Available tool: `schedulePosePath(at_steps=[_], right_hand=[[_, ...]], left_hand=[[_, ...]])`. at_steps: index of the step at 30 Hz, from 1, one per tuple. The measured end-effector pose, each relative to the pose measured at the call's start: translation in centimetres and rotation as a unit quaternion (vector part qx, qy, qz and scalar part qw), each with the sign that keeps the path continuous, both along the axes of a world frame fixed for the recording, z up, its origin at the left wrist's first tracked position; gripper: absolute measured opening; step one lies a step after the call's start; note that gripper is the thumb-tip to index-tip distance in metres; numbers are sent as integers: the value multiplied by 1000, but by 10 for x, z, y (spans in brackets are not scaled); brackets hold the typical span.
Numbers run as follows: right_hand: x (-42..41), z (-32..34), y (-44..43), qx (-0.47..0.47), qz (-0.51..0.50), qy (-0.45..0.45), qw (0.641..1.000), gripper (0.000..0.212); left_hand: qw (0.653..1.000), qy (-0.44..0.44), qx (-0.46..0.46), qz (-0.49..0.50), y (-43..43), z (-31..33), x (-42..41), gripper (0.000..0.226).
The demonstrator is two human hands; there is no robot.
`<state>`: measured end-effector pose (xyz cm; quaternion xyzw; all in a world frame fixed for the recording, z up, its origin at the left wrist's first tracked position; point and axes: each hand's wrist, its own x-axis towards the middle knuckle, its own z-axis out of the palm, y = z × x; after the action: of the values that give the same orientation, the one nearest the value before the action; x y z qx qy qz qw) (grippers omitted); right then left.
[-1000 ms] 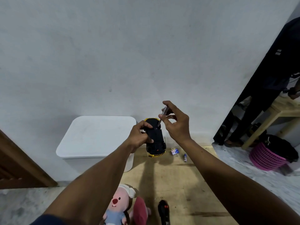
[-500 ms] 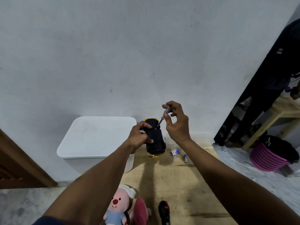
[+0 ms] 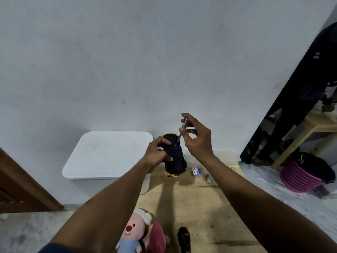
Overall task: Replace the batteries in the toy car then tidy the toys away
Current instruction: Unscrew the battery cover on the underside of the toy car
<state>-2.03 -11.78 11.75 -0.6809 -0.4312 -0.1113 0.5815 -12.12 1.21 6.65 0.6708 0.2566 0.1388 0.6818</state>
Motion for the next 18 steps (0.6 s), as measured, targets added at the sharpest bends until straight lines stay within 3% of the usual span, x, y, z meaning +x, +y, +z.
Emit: schedulePosePath(at_steps=[6,12,16,18], right_hand=[[1,0,1,-14,0,12,1000,56],[5,1,3,2,-11,-1,1000,46],[6,0,4,-12,2,29,999,60],[5,1,4,-14,9,26,1000,55]], left_hand=[[1000,0,2,-1,2,1,4,52],[1000,-1,-5,1,3,3,3,52],[1000,3,-1,4,4,2,2,52],[1000,4,-3,4,4,2,1,52]])
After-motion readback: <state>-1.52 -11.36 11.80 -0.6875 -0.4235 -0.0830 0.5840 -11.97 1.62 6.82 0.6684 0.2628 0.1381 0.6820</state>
